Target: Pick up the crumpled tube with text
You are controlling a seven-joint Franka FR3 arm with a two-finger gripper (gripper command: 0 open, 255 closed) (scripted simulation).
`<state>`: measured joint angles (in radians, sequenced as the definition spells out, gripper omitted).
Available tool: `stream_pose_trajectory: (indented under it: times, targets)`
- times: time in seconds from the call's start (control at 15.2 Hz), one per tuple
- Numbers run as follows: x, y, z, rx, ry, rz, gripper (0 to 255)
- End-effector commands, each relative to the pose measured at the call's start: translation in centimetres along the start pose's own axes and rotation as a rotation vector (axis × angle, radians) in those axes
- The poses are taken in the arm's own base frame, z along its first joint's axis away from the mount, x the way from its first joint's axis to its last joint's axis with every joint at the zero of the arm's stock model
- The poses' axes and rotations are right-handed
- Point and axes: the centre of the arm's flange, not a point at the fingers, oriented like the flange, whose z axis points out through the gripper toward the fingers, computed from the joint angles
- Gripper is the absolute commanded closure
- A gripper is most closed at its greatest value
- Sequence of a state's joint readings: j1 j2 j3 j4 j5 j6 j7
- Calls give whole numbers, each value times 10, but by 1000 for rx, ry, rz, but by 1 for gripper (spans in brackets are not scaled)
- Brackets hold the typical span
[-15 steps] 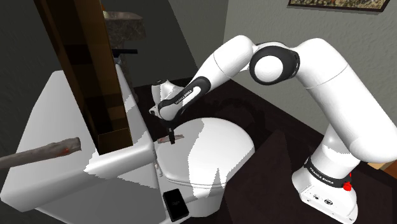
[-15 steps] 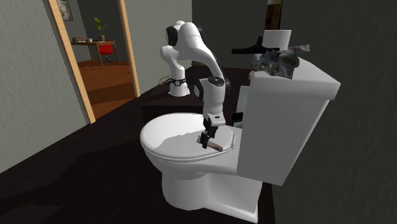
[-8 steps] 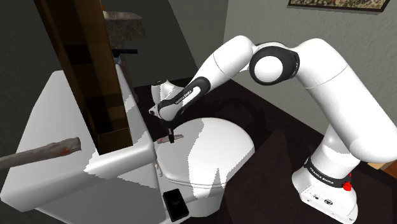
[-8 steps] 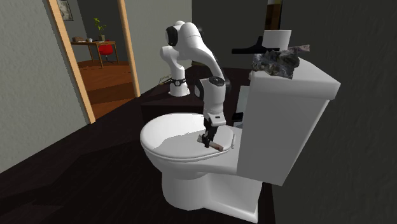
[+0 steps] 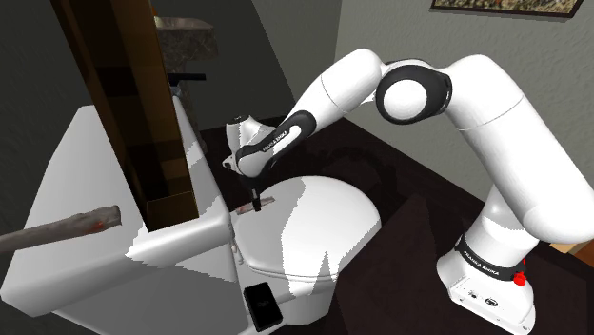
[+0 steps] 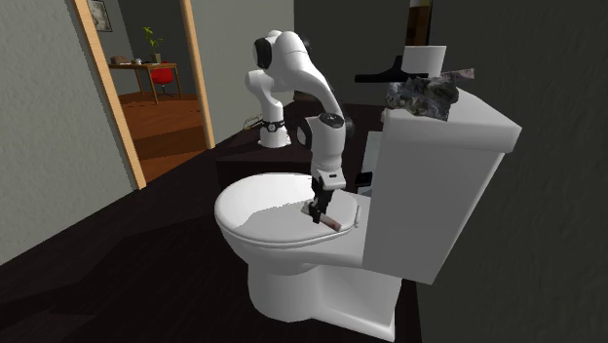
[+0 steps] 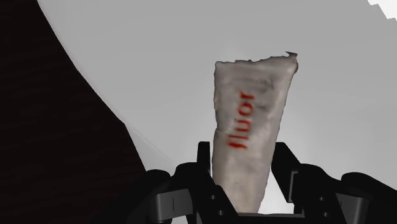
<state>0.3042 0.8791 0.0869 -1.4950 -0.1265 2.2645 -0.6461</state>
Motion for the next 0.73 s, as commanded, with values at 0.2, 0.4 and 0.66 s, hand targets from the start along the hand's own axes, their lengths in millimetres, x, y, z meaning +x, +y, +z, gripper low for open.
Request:
stream_pose_trajectory:
  times: [0.2,0.4,0.66]
  targets:
    - [-3,-1,-27,0,0,0,255]
    - [-4,-2,-42,0,0,0,255]
    - [-7,-3,-63,0,0,0,255]
